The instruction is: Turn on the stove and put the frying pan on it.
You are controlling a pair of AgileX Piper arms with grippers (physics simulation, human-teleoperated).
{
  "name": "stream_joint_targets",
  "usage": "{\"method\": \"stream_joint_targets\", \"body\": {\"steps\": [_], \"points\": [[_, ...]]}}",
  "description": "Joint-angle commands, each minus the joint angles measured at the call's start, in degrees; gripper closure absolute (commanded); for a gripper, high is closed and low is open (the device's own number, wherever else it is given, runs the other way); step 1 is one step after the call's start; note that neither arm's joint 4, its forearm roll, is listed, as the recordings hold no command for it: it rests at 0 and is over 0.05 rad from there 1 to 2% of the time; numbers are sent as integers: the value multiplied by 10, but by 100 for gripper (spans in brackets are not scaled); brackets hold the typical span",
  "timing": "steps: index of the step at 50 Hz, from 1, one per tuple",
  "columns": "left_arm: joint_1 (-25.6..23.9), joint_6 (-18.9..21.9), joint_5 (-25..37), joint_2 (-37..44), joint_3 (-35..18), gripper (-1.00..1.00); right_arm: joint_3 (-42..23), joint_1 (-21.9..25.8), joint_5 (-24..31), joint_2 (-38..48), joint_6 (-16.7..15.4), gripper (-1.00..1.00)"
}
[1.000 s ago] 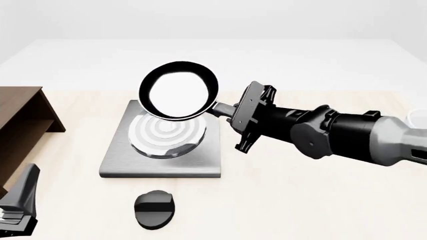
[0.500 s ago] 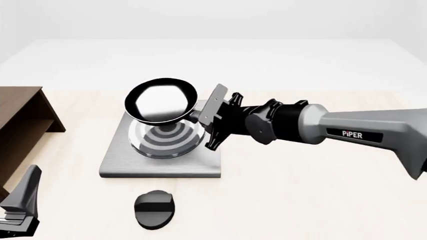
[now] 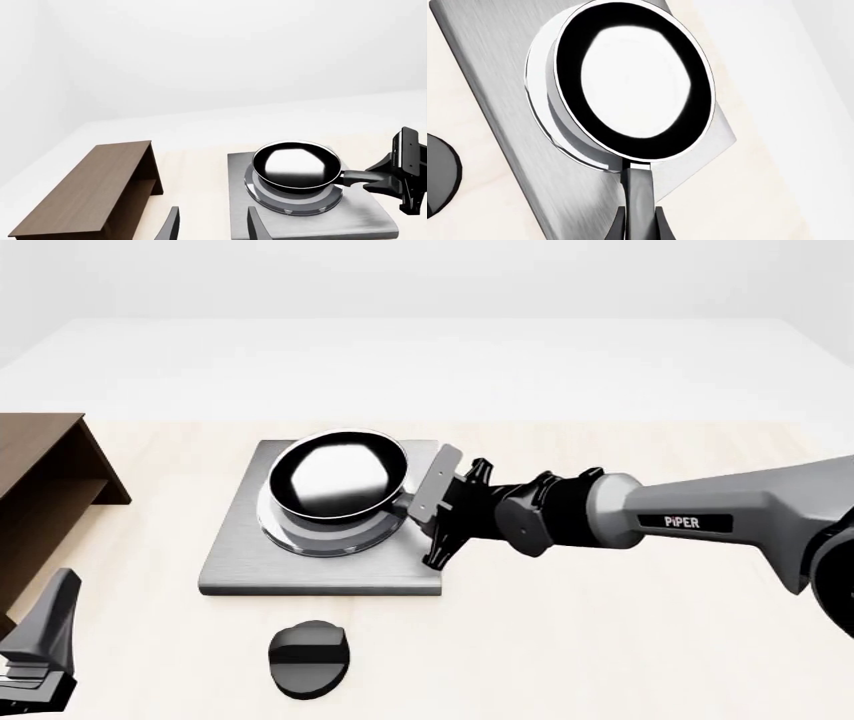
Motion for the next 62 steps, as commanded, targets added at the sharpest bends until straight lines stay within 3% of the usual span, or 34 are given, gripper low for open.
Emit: {"method": "stream_joint_targets", "body": {"steps": [1,2,3,7,12,16,27,31,35,37,39,41,43,44,46,47,49,52,53,57,59,60,61,62], "points": [[1,-2,1,0,-1,-100,34,-16,-48,2,-25,100],[1,-2,1,0,-1,-100,34,-16,-48,2,-25,100],[1,-2,0,0,0,-100,40,-11,-54,3,-32,-100],[1,-2,2,0,-2,-100,37,-3,-46,-2,-20,-100],[1,-2,2,0,-1,-100,42,-2,-44,-24,-28,-100],[1,-3,1,0,0,-100,21,8,-2,-90,-1,-100],[-2,-5,4,0,-2,-100,5,19,64,-226,3,-100],[-1,-5,6,0,-3,-100,45,20,53,-283,14,-100],[0,-3,6,0,-2,-100,127,26,16,-359,62,-100],[-1,-1,6,0,0,-100,222,-18,-51,-421,53,-100],[-2,0,6,0,-1,-100,261,-41,-70,-462,54,-100],[-2,0,7,0,-4,-100,338,-93,-118,-551,28,-100],[-2,1,5,0,-2,-100,368,-144,-111,-615,50,-100],[-2,1,5,0,-2,-100,405,-199,-105,-678,66,-100],[-1,1,6,0,-3,-100,477,-215,-123,-778,24,-100],[-1,2,6,0,-4,-100,511,-232,-90,-848,35,-100],[-2,4,6,0,-4,-100,521,-255,-32,-925,61,-100],[-3,6,6,0,-6,-100,542,-294,52,-1069,44,-100],[-2,6,6,0,-6,-100,547,-313,66,-1096,49,-100],[-1,8,4,0,-5,-100,580,-345,36,-1097,67,-100],[-3,12,2,0,-3,-100,619,-384,-22,-1097,72,-100],[-3,13,1,0,-3,-100,626,-395,-26,-1097,96,-100],[0,14,-3,0,-2,-100,636,-416,-15,-1097,148,-100],[2,16,-7,0,2,-100,636,-404,14,-1097,89,-100]]}}
